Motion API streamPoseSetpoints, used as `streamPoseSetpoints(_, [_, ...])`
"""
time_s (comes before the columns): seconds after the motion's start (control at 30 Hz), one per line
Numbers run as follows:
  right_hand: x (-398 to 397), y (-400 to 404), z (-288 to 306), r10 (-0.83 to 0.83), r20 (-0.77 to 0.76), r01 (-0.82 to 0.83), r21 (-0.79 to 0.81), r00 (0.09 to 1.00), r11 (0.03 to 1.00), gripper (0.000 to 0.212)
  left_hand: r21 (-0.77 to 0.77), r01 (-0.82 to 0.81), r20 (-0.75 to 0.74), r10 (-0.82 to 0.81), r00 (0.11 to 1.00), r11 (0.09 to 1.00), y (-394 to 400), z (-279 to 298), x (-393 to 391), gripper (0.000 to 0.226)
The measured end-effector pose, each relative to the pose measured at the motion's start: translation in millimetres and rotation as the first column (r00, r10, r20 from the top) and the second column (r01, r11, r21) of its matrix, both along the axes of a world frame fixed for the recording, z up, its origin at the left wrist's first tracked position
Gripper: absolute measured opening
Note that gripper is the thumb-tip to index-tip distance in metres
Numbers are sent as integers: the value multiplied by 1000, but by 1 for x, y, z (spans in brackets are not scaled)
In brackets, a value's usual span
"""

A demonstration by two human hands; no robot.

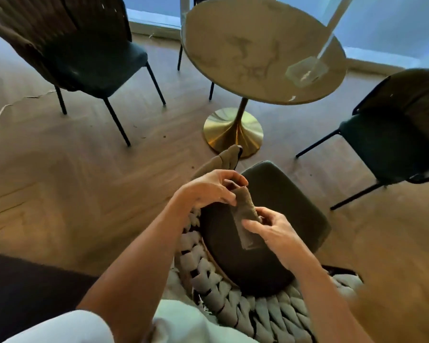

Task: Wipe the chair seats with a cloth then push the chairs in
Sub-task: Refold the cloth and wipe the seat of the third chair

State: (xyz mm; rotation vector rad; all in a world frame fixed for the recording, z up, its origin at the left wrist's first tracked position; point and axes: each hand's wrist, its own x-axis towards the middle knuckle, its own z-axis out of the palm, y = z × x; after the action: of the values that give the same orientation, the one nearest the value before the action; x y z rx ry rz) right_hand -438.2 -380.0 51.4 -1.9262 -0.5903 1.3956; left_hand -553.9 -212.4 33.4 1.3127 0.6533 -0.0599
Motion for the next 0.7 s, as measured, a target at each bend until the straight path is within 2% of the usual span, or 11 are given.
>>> streamPoseSetpoints(0.07, [-4,27,-2,-33,25,33,-15,999,999,17,10,63,30,-64,998,998,29,-2,0,43])
streamPoseSetpoints(0.13, [-13,59,-4,-18,38,18,-10,999,1000,16,9,61,47,-62,997,998,60,-6,-11,42])
streamPoseSetpoints(0.27, [-42,131,-6,34,-4,-34,-8,999,999,19,-105,-56,96,66,993,993,121,-15,-48,41])
streamPoseSetpoints(0.53, [-97,273,-18,125,-198,-129,-7,972,992,27,-13,-158,26,158,987,987,235,-27,-121,45])
streamPoseSetpoints(0.7, [-116,358,-43,212,-191,-212,17,958,977,25,58,-247,-42,249,967,967,306,-22,-157,36])
